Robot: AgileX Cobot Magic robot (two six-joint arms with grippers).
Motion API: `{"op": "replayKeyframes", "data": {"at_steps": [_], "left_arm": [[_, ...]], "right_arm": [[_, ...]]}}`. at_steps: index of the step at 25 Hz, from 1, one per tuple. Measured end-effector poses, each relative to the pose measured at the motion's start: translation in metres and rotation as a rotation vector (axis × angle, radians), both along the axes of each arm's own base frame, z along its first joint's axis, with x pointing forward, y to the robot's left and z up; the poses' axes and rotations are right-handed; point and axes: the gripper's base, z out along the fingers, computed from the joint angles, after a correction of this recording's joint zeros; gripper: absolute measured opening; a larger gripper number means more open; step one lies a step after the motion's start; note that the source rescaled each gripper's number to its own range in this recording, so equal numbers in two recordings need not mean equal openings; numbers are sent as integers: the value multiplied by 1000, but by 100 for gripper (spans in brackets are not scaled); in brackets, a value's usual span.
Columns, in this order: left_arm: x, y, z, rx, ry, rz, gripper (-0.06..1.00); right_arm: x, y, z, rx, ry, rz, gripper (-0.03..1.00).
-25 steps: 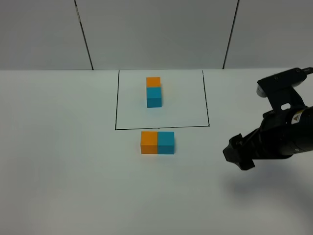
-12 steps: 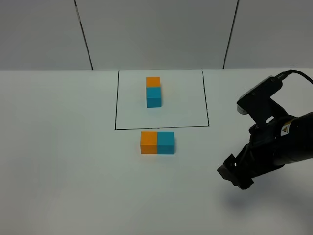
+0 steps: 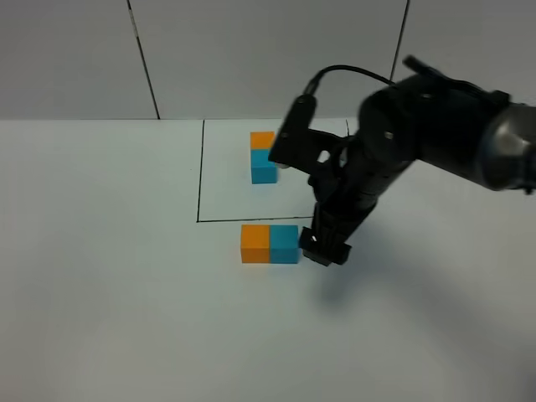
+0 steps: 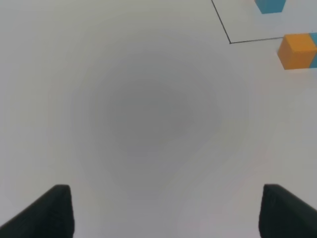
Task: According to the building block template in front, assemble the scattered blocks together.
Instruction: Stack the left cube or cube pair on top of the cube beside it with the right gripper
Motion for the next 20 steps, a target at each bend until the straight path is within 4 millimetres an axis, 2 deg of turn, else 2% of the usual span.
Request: {"op": "replayKeyframes", "data": {"at_steps": [4,9,13,20], "left_arm": [[0,0,0,0,0,0,72],[0,0,0,0,0,0,72],[0,0,0,0,0,0,72],[0,0,0,-2,0,1,72]], "right_arm": [[25,37,-12,-100,22,122,84],[39,68,-29,-176,67,250,84],[45,79,-50,-202,86,323,84],[51,85,-84,-198,108,374,80]]}}
